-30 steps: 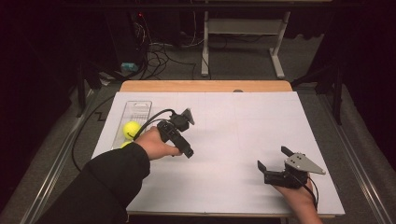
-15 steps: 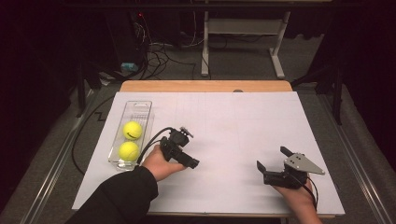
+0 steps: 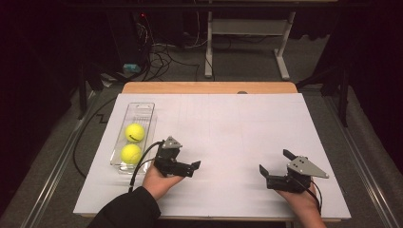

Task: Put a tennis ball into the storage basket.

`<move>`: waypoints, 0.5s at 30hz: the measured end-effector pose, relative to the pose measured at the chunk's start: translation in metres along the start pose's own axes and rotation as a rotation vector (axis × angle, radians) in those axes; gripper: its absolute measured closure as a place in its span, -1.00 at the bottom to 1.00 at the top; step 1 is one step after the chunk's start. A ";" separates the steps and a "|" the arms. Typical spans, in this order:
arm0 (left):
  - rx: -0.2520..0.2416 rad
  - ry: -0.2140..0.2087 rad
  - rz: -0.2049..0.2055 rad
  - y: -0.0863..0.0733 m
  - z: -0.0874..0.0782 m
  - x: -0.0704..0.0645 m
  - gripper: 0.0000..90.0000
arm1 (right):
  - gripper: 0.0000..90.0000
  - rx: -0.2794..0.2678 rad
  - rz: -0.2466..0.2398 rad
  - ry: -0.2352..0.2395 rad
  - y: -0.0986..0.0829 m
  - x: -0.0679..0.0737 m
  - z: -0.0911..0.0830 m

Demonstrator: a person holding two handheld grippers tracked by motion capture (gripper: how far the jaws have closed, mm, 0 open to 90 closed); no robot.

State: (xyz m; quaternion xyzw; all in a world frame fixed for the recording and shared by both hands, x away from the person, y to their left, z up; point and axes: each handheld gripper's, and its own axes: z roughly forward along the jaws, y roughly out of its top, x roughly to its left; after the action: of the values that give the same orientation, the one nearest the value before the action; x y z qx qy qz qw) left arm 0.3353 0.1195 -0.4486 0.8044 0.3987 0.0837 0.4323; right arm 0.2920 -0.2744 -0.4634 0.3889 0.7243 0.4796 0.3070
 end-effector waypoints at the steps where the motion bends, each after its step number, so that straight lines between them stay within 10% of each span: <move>1: -0.020 -0.001 -0.001 -0.003 -0.001 0.001 -0.99 | -1.00 -0.001 -0.001 0.007 0.000 0.001 0.000; 9: -0.150 -0.037 0.049 -0.018 -0.013 0.004 -0.99 | -1.00 -0.001 0.016 0.029 0.001 0.007 0.002; 15: -0.244 -0.078 0.012 -0.022 -0.024 0.012 -0.99 | -1.00 -0.007 0.041 0.020 0.003 0.012 -0.001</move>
State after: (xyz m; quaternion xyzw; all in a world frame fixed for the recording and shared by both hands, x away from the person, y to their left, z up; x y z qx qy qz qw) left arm 0.3193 0.1503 -0.4537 0.7509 0.3637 0.1027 0.5416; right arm 0.2860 -0.2643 -0.4613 0.3977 0.7173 0.4924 0.2912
